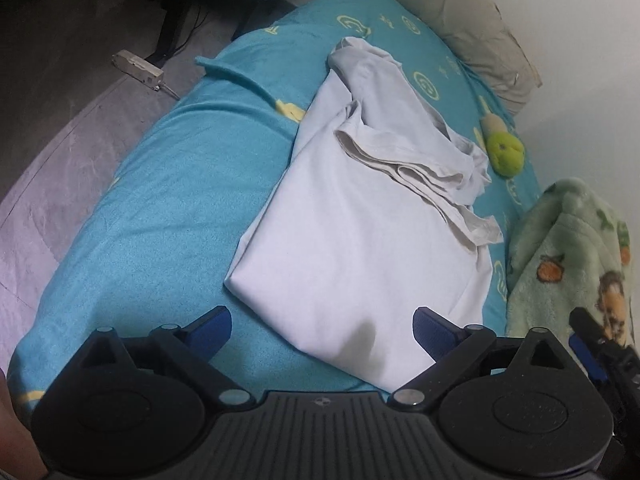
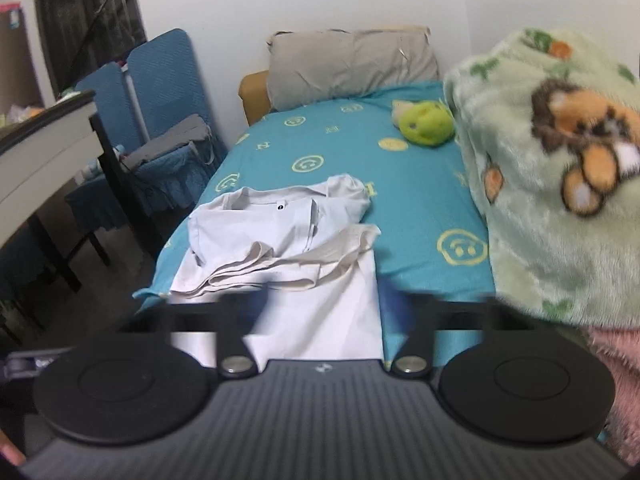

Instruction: Fold clothes

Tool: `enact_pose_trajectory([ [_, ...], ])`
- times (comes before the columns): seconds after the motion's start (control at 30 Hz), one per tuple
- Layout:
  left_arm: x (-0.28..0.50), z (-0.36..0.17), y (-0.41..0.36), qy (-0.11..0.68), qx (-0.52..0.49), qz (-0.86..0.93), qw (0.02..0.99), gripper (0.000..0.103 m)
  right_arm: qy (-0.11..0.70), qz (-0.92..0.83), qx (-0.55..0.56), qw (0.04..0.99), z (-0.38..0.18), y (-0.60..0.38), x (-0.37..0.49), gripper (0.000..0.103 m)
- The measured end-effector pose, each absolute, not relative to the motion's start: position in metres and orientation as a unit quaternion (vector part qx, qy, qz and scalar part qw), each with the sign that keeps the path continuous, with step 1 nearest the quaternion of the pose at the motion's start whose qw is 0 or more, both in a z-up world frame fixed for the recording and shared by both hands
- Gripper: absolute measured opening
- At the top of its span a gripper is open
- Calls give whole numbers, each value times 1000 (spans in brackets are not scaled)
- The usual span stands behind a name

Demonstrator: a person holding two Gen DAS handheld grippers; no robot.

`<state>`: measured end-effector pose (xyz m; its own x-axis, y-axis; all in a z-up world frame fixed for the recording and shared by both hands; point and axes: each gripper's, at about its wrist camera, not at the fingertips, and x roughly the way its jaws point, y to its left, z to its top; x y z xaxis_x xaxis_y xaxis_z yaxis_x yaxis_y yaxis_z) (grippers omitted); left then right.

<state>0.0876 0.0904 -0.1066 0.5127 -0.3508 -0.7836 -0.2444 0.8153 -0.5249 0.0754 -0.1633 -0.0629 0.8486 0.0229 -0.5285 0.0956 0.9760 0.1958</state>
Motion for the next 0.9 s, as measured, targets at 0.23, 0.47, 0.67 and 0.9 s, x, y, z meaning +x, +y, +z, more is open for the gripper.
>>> enact_pose_trajectory([
  [0.23, 87, -109, 91, 494, -332, -46, 802, 96, 281, 14, 154, 947, -63, -170, 75, 6],
  [0.47, 87, -127, 102, 508, -398, -38, 763, 93, 328, 40, 293, 897, -81, -190, 81, 103],
  [0.67, 89, -140, 108, 501, -445, -23, 742, 81, 400, 3, 408, 821, -119, -202, 78, 103],
  [0.9, 91, -149, 114, 475, -485, 1, 735, 53, 447, -18, 564, 694, -175, -210, 64, 98],
])
